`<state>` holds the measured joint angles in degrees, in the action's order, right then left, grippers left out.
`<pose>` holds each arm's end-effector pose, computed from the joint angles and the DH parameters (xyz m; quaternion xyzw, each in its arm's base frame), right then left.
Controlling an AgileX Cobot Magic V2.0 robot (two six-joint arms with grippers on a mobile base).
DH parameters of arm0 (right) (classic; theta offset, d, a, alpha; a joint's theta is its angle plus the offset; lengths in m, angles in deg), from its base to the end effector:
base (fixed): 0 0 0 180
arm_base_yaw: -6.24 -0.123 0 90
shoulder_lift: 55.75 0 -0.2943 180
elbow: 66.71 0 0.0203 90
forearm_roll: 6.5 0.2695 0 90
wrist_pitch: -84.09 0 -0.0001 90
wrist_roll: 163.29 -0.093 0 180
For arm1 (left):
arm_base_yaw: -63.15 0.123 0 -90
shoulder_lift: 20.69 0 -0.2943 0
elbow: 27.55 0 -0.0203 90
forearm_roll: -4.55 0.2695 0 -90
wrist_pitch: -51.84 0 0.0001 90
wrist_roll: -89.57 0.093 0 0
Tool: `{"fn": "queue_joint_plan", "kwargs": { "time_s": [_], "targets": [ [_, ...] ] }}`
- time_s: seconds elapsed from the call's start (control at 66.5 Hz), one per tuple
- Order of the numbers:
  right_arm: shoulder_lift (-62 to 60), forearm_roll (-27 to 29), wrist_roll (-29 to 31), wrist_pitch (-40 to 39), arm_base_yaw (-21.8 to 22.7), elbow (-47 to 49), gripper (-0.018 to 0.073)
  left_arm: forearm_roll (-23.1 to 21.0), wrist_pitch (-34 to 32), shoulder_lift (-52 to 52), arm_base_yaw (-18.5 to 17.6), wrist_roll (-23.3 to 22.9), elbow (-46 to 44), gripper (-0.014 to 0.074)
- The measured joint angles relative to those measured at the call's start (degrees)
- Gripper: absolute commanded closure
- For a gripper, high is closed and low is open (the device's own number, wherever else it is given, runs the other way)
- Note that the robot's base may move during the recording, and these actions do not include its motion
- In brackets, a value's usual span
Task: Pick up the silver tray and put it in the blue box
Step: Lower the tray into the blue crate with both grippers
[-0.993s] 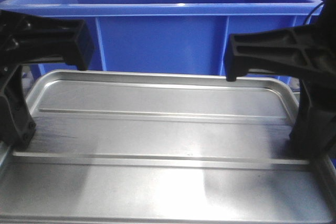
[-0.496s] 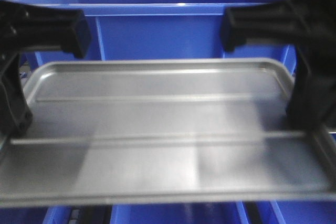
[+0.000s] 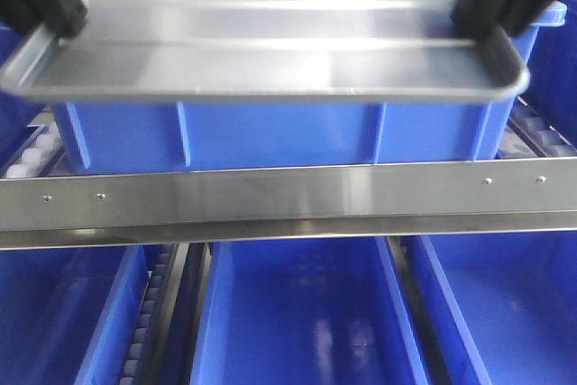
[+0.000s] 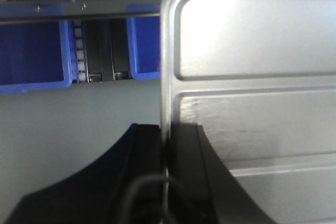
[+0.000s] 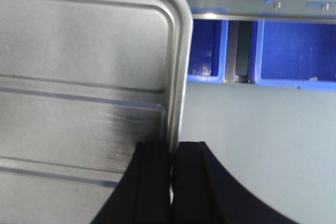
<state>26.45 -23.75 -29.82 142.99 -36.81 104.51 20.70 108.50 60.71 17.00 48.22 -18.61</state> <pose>0.2182 0.1715 0.3534 -0.0124 0.9556 0.0787 0.2839 0.2069 -0.1842 0.3577 0.0804 0.9468 -0.0973 0.2961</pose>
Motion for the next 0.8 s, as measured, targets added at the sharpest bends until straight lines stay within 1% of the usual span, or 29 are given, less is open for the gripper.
{"fn": "queue_joint_plan", "kwargs": {
  "time_s": [0.09,0.271,0.406,0.436,0.617,0.722,0.797],
  "targets": [
    [2.82,0.25,3.46,0.0,2.44,4.47,0.0505,-1.82,0.0,3.26,3.63,6.33,-4.83,0.0611],
    [9.48,1.53,9.22,0.44,6.66,15.23,0.0505,-4.52,0.65,9.51,9.89,14.21,-14.03,0.0611],
    [15.14,2.8,14.24,2.48,9.78,24.05,0.0505,-9.38,0.78,14.44,14.61,21.2,-20.82,0.0611],
    [16.33,3.1,14.92,2.82,10.34,25.74,0.0505,-9.8,0.78,15.73,15.27,22.35,-22.54,0.0611],
    [23.57,3.63,17.98,3.24,13.44,35.73,0.0505,-10.52,0.27,22.11,18.55,25.7,-31.43,0.0611],
    [27.34,3.91,19.35,3.24,14.8,40.37,0.0505,-10.76,-0.36,25.47,20.01,26.16,-35.77,0.0611],
    [29.54,4.0,19.49,2.8,15.54,42.03,0.0505,-11.17,-1.82,27.21,20.7,26.41,-37.07,0.0611]
  ]
}}
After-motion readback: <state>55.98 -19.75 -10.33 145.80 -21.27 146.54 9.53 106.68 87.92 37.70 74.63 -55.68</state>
